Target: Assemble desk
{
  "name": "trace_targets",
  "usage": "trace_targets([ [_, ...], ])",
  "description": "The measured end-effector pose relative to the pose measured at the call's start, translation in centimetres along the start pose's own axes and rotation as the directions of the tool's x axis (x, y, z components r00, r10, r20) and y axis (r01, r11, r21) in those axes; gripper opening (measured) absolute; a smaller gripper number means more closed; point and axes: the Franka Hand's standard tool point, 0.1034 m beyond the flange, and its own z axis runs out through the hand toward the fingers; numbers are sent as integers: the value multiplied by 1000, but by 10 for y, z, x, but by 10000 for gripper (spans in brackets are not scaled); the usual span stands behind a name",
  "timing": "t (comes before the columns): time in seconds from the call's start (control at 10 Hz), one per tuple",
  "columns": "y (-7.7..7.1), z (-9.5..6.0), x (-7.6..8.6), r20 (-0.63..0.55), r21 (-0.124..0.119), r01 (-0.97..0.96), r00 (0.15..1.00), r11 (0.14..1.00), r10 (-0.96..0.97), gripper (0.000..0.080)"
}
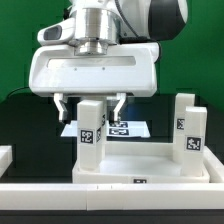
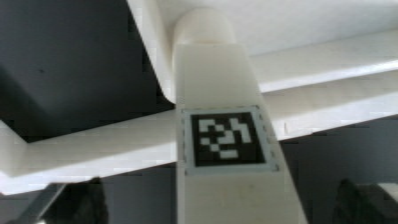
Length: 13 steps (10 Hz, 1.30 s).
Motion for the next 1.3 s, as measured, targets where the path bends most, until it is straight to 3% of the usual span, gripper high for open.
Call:
trace_targets([
  [0.6, 0, 0, 0, 0, 0, 0, 1000, 1000, 0, 649],
  [0.9, -5, -18, 16, 64, 42, -20, 998, 999, 18, 649],
  [1.1, -9, -12, 13, 116, 55, -25, 993, 998, 18, 649],
  [1.3, -19, -10, 7, 253, 91, -49, 967, 995, 24, 649],
])
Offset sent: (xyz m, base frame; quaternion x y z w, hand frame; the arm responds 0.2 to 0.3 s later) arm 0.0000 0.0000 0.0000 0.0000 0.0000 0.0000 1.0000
